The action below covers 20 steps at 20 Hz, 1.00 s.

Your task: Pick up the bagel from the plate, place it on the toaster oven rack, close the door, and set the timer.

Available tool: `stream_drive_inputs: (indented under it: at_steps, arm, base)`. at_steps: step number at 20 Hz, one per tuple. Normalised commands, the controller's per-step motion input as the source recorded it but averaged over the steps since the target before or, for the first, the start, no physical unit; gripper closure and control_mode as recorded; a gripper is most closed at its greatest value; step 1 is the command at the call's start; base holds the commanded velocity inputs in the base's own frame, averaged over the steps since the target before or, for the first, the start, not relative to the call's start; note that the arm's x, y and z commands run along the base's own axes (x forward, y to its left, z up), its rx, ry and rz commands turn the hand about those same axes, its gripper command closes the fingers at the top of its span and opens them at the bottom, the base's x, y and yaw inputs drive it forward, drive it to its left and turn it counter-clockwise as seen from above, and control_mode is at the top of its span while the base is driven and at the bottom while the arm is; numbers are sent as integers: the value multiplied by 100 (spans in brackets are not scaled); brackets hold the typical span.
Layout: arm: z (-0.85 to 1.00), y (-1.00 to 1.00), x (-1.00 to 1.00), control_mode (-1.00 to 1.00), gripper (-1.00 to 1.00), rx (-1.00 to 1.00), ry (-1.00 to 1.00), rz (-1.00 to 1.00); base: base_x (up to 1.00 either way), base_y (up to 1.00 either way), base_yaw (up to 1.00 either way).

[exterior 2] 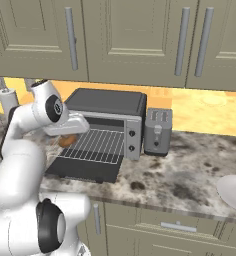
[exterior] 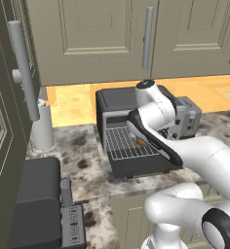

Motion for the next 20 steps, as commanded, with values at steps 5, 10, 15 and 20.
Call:
stream_drive_inputs:
  at_steps: [5,10,15,20]
  arm:
    - [-24,0,38,-100,100,4,6,0]
    - [-26,0,14,-100,100,5,1,0]
    - [-25,0,11,-100,100,4,0,0]
    - [-12,0,8,-100,100,6,0,0]
  base:
    - [0,0,0]
    - [0,0,0]
    - [0,0,0]
    - [0,0,0]
